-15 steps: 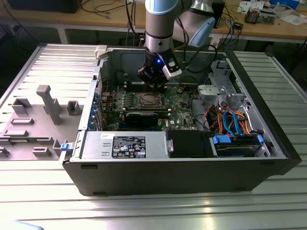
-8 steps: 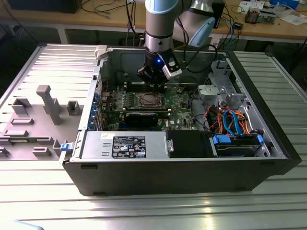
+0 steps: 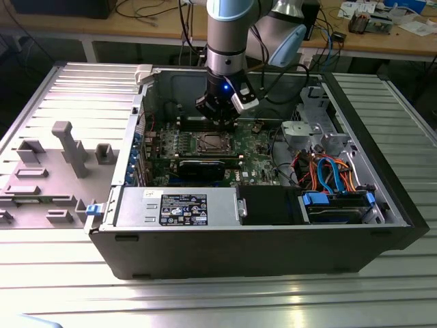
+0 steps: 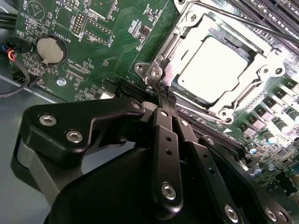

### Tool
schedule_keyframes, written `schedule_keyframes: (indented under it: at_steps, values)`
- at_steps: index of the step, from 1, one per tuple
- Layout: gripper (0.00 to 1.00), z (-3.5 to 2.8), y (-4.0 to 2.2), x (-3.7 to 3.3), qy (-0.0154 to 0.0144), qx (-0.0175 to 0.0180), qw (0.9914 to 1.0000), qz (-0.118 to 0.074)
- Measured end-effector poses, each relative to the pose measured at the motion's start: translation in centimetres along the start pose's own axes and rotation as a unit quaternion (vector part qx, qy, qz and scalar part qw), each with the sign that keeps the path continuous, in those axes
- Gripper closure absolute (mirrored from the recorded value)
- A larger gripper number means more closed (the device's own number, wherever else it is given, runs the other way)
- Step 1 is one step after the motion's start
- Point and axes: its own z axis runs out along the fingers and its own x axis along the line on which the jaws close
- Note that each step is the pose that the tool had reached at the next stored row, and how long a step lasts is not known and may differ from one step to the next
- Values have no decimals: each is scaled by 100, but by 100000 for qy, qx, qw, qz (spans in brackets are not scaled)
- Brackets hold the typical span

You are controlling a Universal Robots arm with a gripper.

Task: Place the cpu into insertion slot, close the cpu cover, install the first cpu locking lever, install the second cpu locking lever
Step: 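Install the first cpu locking lever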

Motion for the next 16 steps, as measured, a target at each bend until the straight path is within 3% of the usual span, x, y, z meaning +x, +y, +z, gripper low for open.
schedule_keyframes:
  at_steps: [10, 16]
  values:
    - [89, -25, 2, -2, -21, -17, 100000, -3]
    - [89, -10, 0, -9, 13, 233, 100000, -9]
